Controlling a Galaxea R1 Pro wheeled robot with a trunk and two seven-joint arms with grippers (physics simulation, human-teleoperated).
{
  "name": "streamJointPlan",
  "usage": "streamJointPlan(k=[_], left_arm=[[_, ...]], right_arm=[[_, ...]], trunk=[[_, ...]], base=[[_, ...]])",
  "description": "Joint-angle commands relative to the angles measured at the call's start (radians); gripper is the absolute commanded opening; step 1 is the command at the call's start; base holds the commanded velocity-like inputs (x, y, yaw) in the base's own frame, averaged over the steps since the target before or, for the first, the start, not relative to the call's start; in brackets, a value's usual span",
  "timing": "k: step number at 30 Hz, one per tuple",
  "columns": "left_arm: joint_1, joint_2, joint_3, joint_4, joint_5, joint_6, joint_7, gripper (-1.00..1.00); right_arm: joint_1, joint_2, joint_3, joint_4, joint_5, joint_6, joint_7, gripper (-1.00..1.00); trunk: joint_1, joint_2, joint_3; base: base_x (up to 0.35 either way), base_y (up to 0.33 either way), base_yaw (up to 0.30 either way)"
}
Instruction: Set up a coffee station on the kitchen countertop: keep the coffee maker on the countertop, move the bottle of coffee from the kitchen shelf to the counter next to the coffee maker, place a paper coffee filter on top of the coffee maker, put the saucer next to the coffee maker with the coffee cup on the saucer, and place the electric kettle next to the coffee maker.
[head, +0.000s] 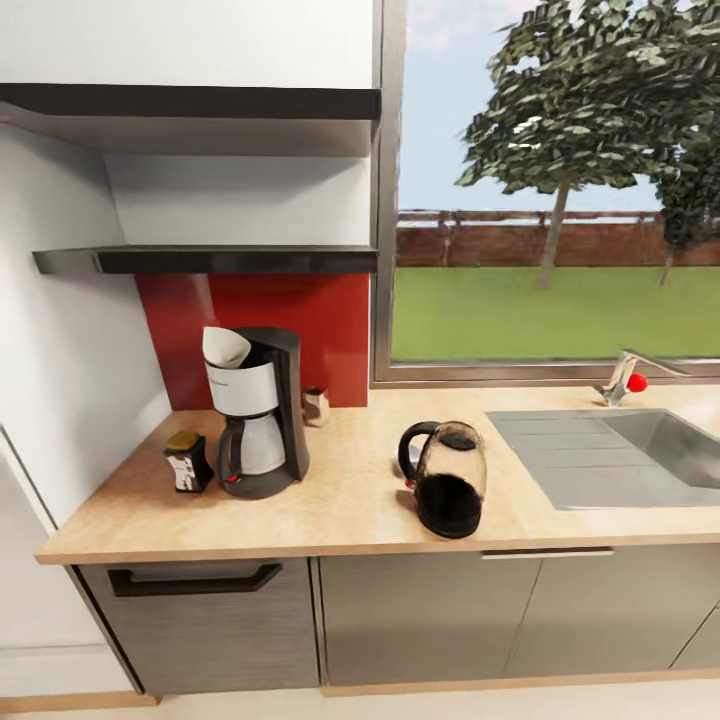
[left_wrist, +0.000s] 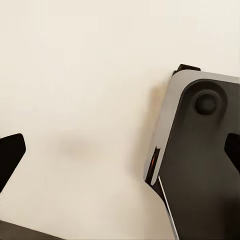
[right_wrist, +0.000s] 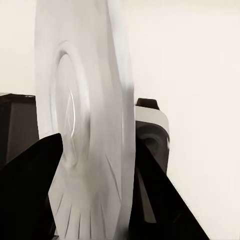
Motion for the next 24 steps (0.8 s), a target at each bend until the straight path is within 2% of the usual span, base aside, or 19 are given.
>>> streamJointPlan(k=[1, 9, 14, 24], left_arm=[[0.001, 0.000, 0.000, -0.003, 0.008, 0.006, 0.002, 1.00], [0.001, 0.002, 0.000, -0.003, 0.008, 0.006, 0.002, 1.00], [0.001, 0.002, 0.001, -0.003, 0.008, 0.006, 0.002, 1.00], [0.001, 0.004, 0.004, -0.002, 0.008, 0.005, 0.002, 1.00]], right_arm=[[0.000, 0.000, -0.003, -0.001, 0.011, 0.005, -0.004, -1.00], [0.000, 0.000, -0.003, -0.001, 0.011, 0.005, -0.004, -1.00], [0.000, 0.001, -0.003, -0.001, 0.011, 0.005, -0.004, -1.00], [0.000, 0.003, 0.000, -0.002, 0.012, 0.005, -0.001, -1.00]], trunk=[[0.000, -0.001, 0.000], [0.000, -0.001, 0.000], [0.000, -0.001, 0.001], [0.000, -0.001, 0.001]], base=[[0.000, 0.336, 0.000], [0.000, 0.336, -0.004], [0.000, 0.336, -0.149], [0.000, 0.336, -0.016]])
